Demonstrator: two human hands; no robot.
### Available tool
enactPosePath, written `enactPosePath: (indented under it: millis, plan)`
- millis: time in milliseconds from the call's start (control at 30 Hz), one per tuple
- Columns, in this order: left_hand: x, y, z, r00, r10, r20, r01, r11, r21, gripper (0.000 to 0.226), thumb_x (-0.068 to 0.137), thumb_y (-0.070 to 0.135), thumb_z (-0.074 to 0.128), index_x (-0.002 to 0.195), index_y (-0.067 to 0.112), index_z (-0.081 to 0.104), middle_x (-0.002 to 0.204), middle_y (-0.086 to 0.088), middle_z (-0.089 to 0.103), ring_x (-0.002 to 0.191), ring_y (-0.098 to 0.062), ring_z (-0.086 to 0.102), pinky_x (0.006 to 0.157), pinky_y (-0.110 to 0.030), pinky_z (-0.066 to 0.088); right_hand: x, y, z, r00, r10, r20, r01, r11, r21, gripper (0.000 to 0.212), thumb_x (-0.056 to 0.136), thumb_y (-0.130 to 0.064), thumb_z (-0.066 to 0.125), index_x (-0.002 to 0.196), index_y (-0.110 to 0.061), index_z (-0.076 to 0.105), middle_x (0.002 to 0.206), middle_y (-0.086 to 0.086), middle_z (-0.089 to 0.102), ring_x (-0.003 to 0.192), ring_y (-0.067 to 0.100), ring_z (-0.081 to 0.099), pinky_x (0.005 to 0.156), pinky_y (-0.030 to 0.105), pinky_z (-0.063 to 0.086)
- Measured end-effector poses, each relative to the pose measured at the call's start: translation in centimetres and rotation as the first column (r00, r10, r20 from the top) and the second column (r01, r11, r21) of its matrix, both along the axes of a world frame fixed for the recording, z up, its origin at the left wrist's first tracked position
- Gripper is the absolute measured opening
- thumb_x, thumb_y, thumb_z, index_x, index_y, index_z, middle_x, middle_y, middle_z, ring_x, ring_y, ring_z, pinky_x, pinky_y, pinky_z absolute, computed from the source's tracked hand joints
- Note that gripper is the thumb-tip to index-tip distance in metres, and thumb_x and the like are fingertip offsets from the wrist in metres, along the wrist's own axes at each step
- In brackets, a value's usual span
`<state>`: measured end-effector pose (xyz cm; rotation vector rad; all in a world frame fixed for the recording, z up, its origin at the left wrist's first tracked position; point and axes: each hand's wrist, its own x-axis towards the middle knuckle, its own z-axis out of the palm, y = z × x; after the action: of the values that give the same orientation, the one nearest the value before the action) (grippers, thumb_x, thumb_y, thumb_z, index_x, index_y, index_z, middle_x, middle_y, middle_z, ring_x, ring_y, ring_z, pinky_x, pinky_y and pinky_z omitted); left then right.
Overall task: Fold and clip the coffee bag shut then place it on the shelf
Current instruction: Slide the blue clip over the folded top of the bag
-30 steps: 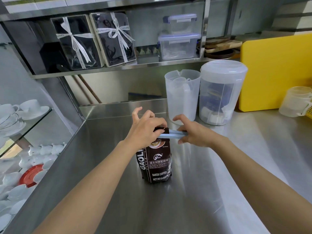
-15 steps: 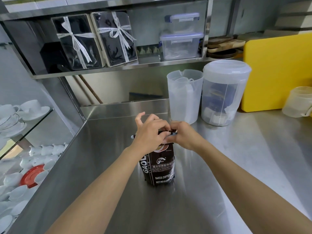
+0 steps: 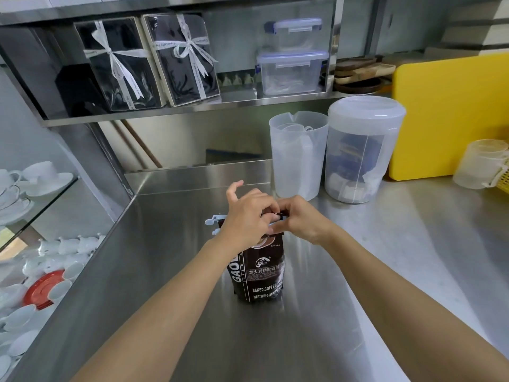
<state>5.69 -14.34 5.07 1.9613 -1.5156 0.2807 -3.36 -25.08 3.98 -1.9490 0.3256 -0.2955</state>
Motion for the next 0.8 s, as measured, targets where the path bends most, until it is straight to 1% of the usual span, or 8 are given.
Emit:
enactPosePath:
  millis: [100,200,267,333,400,467,633,800]
  plan:
    - [-0.1,0.2,-0.1,1.0,0.003,0.001,-0.003,1.0,-0.022,0.007,0.074,0.007,0.067,0.07,0.012,0.063,0.069,-0.001,0.064,0.087,-0.011,0.053,0.1,-0.015,-0.014,0.4,0.1,0.2,1.0,0.015,-0.023,-0.016,0.997,-0.069,0.02,0.063,0.008,0.073,0.075,0.011,0.057,0.076,0.016,0.053,0.073,0.025,0.051,0.077,0.051,0.048]
    - [0.0,0.9,-0.1,0.998,-0.023,0.056,0.022,1.0,0.016,0.004,0.076,0.015,0.066,0.078,0.015,0.062,0.076,0.006,0.059,0.095,-0.012,0.051,0.101,-0.019,-0.015,0.4,0.2,0.1,0.999,0.006,-0.038,-0.01,0.995,-0.104,0.02,0.064,0.007,0.072,0.078,0.01,0.059,0.078,0.017,0.056,0.076,0.027,0.054,0.081,0.052,0.048]
    - [0.6,1.8,0.0,0.993,0.018,0.119,-0.021,1.0,0.023,0.015,0.076,0.023,0.067,0.088,0.019,0.059,0.09,0.007,0.056,0.103,-0.011,0.046,0.103,-0.026,-0.011,0.3,0.2,0.1,0.999,-0.014,-0.05,0.008,0.992,-0.125,0.018,0.066,0.004,0.071,0.082,0.002,0.064,0.084,0.017,0.061,0.08,0.026,0.058,0.077,0.043,0.049]
    - [1.9,3.1,0.7,0.989,0.106,0.104,-0.108,0.994,0.014,0.017,0.075,0.031,0.068,0.088,0.024,0.059,0.096,0.01,0.049,0.105,-0.007,0.039,0.104,-0.031,-0.007,0.2,0.2,0.2,0.998,-0.032,-0.058,0.024,0.99,-0.136,0.02,0.067,0.002,0.071,0.085,-0.006,0.066,0.084,0.009,0.06,0.078,0.022,0.057,0.071,0.029,0.045]
    - [3.1,4.2,1.2,0.987,0.12,0.106,-0.13,0.988,0.088,0.007,0.077,0.034,0.066,0.078,0.028,0.062,0.09,0.014,0.051,0.101,-0.004,0.039,0.104,-0.036,-0.008,0.4,0.4,0.3,0.997,-0.033,-0.066,0.023,0.989,-0.145,0.021,0.068,0.002,0.071,0.087,-0.006,0.067,0.082,0.004,0.059,0.076,0.018,0.055,0.067,0.022,0.042]
    - [3.3,4.7,1.4,0.982,0.103,0.158,-0.127,0.981,0.148,0.011,0.081,0.03,0.063,0.071,0.025,0.065,0.08,0.014,0.059,0.095,-0.006,0.047,0.104,-0.038,-0.009,0.7,0.8,0.3,0.997,-0.028,-0.065,0.017,0.985,-0.174,0.022,0.068,0.001,0.072,0.088,-0.006,0.068,0.082,0.002,0.058,0.076,0.017,0.055,0.065,0.021,0.042]
    - [2.8,5.2,0.9,0.971,0.115,0.211,-0.141,0.983,0.114,0.016,0.084,0.017,0.058,0.069,0.015,0.064,0.072,0.013,0.053,0.091,-0.011,0.052,0.103,-0.032,-0.008,1.0,1.4,0.7,0.998,-0.01,-0.068,-0.01,0.959,-0.284,0.026,0.067,-0.002,0.073,0.092,-0.007,0.068,0.075,-0.01,0.052,0.071,0.012,0.052,0.062,0.019,0.038]
    - [2.8,5.1,0.8,0.97,0.093,0.226,-0.116,0.989,0.091,0.016,0.082,0.013,0.059,0.067,0.012,0.063,0.073,0.005,0.061,0.088,-0.012,0.052,0.103,-0.03,-0.007,1.4,2.1,1.0,0.997,-0.004,-0.072,-0.021,0.937,-0.348,0.026,0.066,-0.005,0.075,0.091,-0.009,0.069,0.074,-0.013,0.05,0.078,0.017,0.053,0.07,0.026,0.042]
